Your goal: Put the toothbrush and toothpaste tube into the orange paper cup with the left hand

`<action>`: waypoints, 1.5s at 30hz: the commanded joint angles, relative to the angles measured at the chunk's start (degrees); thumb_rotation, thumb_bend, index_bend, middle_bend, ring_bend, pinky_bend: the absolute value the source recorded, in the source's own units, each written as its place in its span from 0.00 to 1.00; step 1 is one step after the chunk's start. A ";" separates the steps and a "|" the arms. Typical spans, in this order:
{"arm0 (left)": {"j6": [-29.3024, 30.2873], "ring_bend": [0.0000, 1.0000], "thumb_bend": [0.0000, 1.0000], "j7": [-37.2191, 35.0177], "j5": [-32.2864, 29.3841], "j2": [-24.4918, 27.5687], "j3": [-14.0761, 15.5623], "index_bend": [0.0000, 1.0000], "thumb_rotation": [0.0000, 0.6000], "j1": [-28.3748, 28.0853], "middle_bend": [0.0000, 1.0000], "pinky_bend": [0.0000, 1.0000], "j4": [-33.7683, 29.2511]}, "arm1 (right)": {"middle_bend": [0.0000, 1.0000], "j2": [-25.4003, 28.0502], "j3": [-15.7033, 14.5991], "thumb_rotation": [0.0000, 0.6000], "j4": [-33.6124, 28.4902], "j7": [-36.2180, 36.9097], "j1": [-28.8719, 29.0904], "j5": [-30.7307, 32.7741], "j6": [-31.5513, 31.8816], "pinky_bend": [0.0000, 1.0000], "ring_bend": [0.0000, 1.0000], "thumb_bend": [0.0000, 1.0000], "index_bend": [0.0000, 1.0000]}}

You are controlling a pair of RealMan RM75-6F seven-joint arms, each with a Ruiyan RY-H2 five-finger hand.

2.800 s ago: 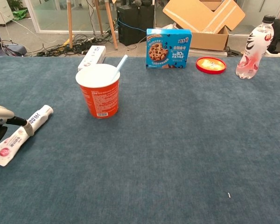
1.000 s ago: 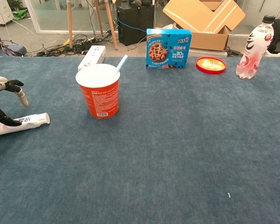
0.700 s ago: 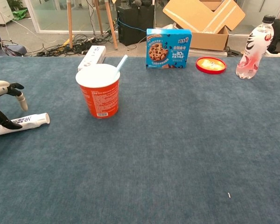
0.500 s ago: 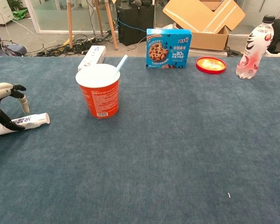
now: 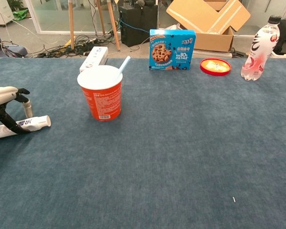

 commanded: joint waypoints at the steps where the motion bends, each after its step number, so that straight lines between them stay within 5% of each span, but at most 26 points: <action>1: 0.03 0.00 0.16 0.10 -0.19 -0.38 -0.39 0.46 1.00 0.00 0.01 0.00 0.53 | 0.26 -0.02 0.00 1.00 0.01 -0.06 0.04 0.01 -0.06 0.52 0.22 0.17 0.22; 45: 0.30 0.00 0.18 1.73 -0.44 -1.77 -2.06 0.64 1.00 1.38 0.07 0.00 2.20 | 0.26 0.08 -0.01 1.00 -0.04 0.20 0.04 0.05 -0.07 0.52 0.22 0.17 0.22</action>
